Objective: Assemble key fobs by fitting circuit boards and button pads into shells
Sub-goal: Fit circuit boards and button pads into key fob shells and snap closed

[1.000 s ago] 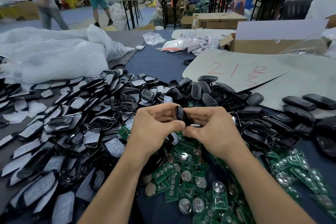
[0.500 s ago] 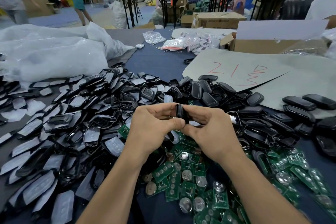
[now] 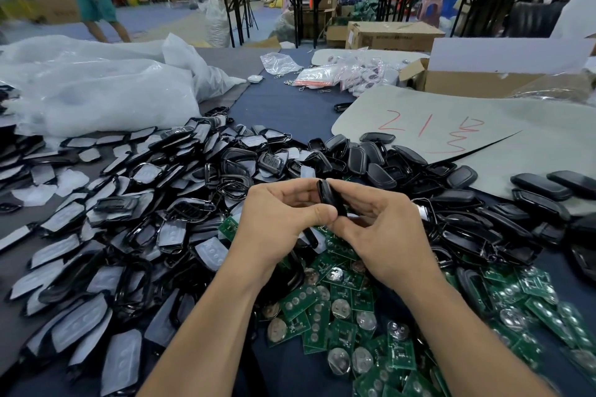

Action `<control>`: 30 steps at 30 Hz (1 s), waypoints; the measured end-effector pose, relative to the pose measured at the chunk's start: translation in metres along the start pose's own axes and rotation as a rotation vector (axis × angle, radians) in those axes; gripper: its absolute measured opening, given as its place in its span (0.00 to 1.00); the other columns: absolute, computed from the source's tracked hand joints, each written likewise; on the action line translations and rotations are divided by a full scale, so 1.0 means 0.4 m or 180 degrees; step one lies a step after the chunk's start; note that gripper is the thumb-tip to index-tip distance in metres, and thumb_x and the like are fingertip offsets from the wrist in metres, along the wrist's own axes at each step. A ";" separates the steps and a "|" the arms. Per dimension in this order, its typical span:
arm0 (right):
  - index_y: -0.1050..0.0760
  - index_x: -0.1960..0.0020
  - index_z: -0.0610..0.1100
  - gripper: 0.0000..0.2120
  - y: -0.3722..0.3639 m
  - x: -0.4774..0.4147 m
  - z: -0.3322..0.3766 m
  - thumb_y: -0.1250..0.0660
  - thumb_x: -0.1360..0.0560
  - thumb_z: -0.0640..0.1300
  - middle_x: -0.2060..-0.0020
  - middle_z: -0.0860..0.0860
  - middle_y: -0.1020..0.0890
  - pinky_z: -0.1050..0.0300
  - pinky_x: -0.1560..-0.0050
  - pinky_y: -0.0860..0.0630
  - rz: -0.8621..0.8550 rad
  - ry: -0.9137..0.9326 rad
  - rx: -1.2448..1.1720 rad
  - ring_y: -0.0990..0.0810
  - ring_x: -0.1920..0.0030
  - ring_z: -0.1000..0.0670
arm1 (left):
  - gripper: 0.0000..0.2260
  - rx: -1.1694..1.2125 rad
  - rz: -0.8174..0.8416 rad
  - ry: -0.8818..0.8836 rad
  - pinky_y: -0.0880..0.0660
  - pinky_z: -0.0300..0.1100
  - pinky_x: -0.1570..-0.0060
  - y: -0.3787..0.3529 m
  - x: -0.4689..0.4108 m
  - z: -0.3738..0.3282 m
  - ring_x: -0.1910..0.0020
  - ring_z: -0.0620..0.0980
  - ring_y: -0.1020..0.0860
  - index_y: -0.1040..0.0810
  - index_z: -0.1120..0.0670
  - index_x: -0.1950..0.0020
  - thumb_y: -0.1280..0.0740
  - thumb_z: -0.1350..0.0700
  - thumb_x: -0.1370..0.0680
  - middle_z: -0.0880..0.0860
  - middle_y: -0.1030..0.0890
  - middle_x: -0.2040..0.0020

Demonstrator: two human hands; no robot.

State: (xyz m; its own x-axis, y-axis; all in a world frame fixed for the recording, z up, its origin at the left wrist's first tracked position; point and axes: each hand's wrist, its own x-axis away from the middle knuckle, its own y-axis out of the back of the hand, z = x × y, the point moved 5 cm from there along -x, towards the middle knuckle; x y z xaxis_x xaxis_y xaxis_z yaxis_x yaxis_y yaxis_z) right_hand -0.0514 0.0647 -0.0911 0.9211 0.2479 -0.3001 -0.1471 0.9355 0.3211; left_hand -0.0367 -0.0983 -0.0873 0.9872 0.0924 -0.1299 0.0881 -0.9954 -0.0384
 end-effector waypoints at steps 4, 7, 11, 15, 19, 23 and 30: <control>0.18 0.37 0.56 0.27 0.000 -0.010 -0.003 0.24 0.28 0.31 0.45 0.61 0.13 0.60 0.38 0.20 0.0179 -0.0085 -0.0301 0.17 0.41 0.61 | 0.17 -0.0089 -0.0068 -0.0127 0.18 0.38 0.53 0.000 0.002 -0.009 0.53 0.51 0.12 0.10 0.46 0.51 0.19 0.66 0.32 0.53 0.11 0.54; 0.17 0.38 0.54 0.28 0.003 -0.015 -0.003 0.28 0.29 0.26 0.46 0.59 0.13 0.63 0.41 0.20 0.0299 -0.0102 -0.0563 0.16 0.41 0.58 | 0.18 -0.0136 -0.0045 -0.0215 0.18 0.36 0.54 -0.002 0.004 -0.017 0.54 0.49 0.12 0.10 0.43 0.52 0.18 0.65 0.32 0.51 0.11 0.54; 0.17 0.35 0.52 0.28 0.010 -0.009 -0.004 0.25 0.29 0.29 0.44 0.59 0.13 0.60 0.38 0.20 0.0111 -0.0092 -0.0286 0.17 0.40 0.60 | 0.18 -0.0403 0.0128 -0.0326 0.18 0.37 0.52 -0.002 0.004 -0.021 0.53 0.49 0.12 0.11 0.42 0.49 0.19 0.62 0.32 0.50 0.11 0.54; 0.19 0.33 0.57 0.30 0.007 0.006 0.011 0.26 0.29 0.31 0.44 0.64 0.16 0.63 0.36 0.22 -0.0250 -0.0009 0.0477 0.19 0.42 0.66 | 0.12 -0.0651 0.0073 -0.0245 0.16 0.44 0.50 -0.010 0.009 -0.011 0.53 0.48 0.12 0.12 0.40 0.49 0.21 0.53 0.30 0.48 0.11 0.55; 0.22 0.31 0.58 0.33 0.008 0.009 0.029 0.24 0.31 0.34 0.44 0.64 0.15 0.76 0.39 0.29 -0.0552 0.0218 0.0774 0.22 0.41 0.71 | 0.11 -0.0076 -0.0321 0.0120 0.16 0.41 0.58 -0.007 0.007 0.007 0.59 0.51 0.12 0.11 0.47 0.56 0.23 0.64 0.26 0.54 0.11 0.58; 0.17 0.38 0.53 0.26 0.020 -0.006 0.003 0.23 0.32 0.34 0.54 0.56 0.11 0.59 0.49 0.16 -0.0616 -0.0460 -0.0515 0.13 0.53 0.58 | 0.07 0.0830 -0.0518 0.0497 0.17 0.38 0.61 -0.005 0.003 0.014 0.60 0.53 0.13 0.11 0.55 0.58 0.24 0.66 0.27 0.58 0.12 0.56; 0.14 0.49 0.40 0.10 0.008 -0.009 -0.007 0.27 0.26 0.28 0.63 0.41 0.13 0.54 0.57 0.15 -0.0520 -0.0751 -0.1640 0.17 0.66 0.47 | 0.11 0.0895 -0.0545 0.0371 0.18 0.37 0.62 -0.011 0.001 0.011 0.60 0.51 0.13 0.15 0.57 0.51 0.23 0.59 0.33 0.57 0.12 0.55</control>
State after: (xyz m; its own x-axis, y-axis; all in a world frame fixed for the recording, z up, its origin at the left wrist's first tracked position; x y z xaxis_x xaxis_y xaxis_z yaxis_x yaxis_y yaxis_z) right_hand -0.0561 0.0676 -0.0914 0.9932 0.0828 -0.0821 -0.0983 0.9732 -0.2078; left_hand -0.0374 -0.0935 -0.0917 0.9713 0.2375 0.0153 0.2295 -0.9180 -0.3233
